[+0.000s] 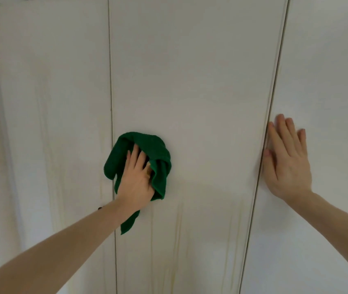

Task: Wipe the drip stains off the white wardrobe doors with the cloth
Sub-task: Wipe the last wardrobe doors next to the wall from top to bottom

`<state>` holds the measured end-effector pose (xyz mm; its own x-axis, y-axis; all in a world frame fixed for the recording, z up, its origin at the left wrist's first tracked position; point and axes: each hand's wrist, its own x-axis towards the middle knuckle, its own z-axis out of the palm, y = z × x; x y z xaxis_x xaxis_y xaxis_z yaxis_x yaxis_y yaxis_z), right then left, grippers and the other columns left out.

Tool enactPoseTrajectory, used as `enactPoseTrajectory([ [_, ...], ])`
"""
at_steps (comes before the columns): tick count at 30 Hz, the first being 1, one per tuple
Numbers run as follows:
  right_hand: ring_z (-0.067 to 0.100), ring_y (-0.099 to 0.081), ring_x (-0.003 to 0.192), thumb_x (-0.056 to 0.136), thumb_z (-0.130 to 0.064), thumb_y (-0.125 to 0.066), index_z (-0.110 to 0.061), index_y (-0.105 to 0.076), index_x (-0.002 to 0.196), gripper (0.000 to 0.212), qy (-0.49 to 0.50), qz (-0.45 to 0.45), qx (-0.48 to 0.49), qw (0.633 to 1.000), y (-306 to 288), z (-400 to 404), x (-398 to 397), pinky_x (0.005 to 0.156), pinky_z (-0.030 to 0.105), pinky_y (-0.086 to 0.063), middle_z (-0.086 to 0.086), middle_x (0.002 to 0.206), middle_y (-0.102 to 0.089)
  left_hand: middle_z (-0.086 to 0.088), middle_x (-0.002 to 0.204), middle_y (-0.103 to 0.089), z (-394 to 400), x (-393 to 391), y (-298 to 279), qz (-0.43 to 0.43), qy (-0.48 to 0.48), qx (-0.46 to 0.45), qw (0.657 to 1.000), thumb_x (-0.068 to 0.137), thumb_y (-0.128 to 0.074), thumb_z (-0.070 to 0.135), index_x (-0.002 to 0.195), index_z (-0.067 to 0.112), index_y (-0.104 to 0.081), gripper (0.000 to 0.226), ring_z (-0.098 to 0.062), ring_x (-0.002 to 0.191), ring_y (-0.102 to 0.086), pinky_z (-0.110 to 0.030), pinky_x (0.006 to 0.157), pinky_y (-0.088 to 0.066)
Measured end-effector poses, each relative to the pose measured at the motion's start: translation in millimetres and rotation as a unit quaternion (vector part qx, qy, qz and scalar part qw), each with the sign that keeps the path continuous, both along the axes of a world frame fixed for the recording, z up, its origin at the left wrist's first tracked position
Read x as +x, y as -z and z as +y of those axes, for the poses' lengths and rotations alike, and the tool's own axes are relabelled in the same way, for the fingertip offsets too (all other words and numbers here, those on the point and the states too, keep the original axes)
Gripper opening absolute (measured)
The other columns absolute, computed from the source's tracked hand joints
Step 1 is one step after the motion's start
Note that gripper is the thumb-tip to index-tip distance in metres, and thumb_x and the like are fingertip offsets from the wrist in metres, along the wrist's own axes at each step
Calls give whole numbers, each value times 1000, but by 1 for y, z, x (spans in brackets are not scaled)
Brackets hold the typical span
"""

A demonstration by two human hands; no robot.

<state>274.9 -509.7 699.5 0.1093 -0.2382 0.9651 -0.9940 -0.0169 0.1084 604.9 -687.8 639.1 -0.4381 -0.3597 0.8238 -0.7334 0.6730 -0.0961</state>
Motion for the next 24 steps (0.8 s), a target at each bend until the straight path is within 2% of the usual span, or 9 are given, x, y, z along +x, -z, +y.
enactPoseTrajectory([
  [4,32,-12,159,100,-12,-40,0,-30,158,60,-4,3,-6,1000,1,-2,-2,129,50,-1,17,169,-20,-14,160,-32,23,-43,18,-49,84,-30,995,95,-39,23,154,10,-36,61,-42,152,-17,-59,120,-23],
  [8,33,-12,158,100,-8,-40,1,-31,158,60,-5,5,-8,1000,2,-4,-1,129,52,-3,18,168,-21,-8,157,-31,54,-93,29,-113,155,-74,979,85,-41,20,146,14,-37,61,-38,152,-16,-52,119,-31],
  [10,33,-13,158,99,-6,-39,1,-31,157,59,-11,5,-7,1000,2,-2,-2,129,52,-4,18,168,-21,-8,160,-28,73,-120,27,-157,177,-101,966,86,-46,21,147,16,-33,62,-37,154,-12,-51,121,-27],
  [13,32,-13,158,99,-5,-37,0,-32,157,59,-16,-2,1,1000,1,2,-2,129,51,-5,18,168,-22,-6,165,-23,94,-147,22,-210,166,-117,956,87,-60,19,152,19,-33,70,-34,155,-6,-50,124,-13],
  [18,29,-9,159,100,-5,-34,-3,-29,159,60,-29,0,38,999,-2,10,-5,129,52,-4,14,170,-18,-1,163,-25,96,-139,15,-168,178,-102,964,83,-63,8,148,22,-39,71,-29,153,-16,-47,124,-19],
  [22,28,-6,160,101,-5,-34,-4,-27,160,60,-23,7,56,998,-4,15,-7,130,48,-2,12,171,-15,-4,163,-24,76,-103,-2,-54,199,-59,977,84,-58,-1,149,19,-35,72,-30,154,-12,-53,122,-25],
  [24,28,-6,160,100,-4,-35,-4,-27,160,60,-23,4,53,998,-4,14,-7,129,49,-2,12,171,-15,-6,161,-28,62,-77,-15,0,178,-51,983,84,-54,-2,148,16,-39,68,-32,154,-13,-52,123,-23],
])
